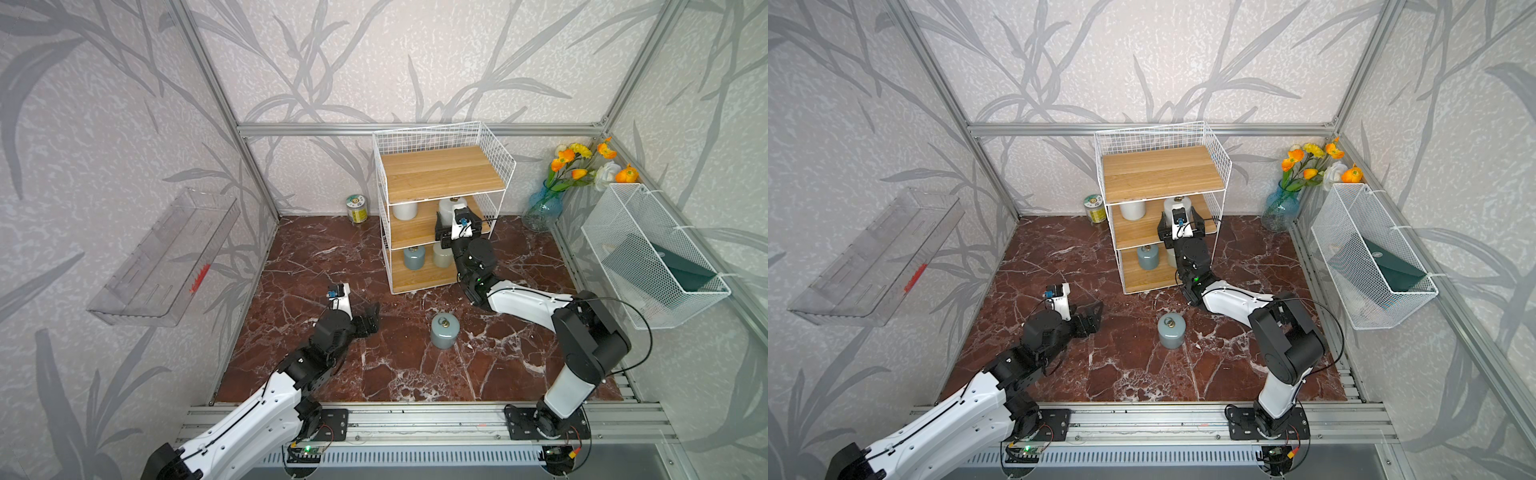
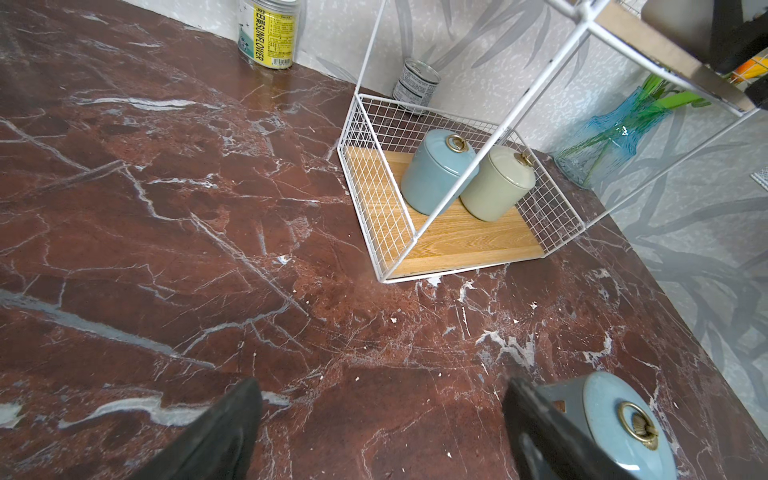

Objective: Remove the tea canisters from the shelf
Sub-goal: Pick up the tea canister from the shelf.

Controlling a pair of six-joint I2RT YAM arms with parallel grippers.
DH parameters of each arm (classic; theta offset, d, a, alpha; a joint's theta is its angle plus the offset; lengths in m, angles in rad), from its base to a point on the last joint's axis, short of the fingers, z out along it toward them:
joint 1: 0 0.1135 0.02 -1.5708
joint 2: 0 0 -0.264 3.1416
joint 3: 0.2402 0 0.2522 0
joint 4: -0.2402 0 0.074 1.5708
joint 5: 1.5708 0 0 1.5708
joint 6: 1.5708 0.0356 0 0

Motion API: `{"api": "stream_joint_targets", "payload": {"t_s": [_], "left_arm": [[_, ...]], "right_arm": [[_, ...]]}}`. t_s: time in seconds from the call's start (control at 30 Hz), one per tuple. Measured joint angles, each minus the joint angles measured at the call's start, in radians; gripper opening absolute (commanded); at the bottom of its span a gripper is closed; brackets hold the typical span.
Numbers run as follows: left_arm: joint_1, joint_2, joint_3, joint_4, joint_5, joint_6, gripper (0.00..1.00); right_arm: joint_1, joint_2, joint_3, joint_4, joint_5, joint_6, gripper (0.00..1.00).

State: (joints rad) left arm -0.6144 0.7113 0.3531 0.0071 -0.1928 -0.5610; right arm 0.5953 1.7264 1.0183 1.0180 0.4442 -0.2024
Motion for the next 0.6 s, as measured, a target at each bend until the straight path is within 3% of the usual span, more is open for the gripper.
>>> {"api": "stream_joint_targets", "payload": {"t_s": [0.23, 0.6], "left_arm": [[0.000, -0.008, 0.000, 0.000, 0.000, 0.000, 0.92], [0.000, -0.008, 0.000, -0.010, 0.000, 0.000, 0.92]], "right_arm": [[-0.003, 0.003, 0.007, -0.010, 0.002, -0.001, 0.90], [-0.040, 0.035, 0.129, -0.056, -0.020, 0.020, 0.88]]}}
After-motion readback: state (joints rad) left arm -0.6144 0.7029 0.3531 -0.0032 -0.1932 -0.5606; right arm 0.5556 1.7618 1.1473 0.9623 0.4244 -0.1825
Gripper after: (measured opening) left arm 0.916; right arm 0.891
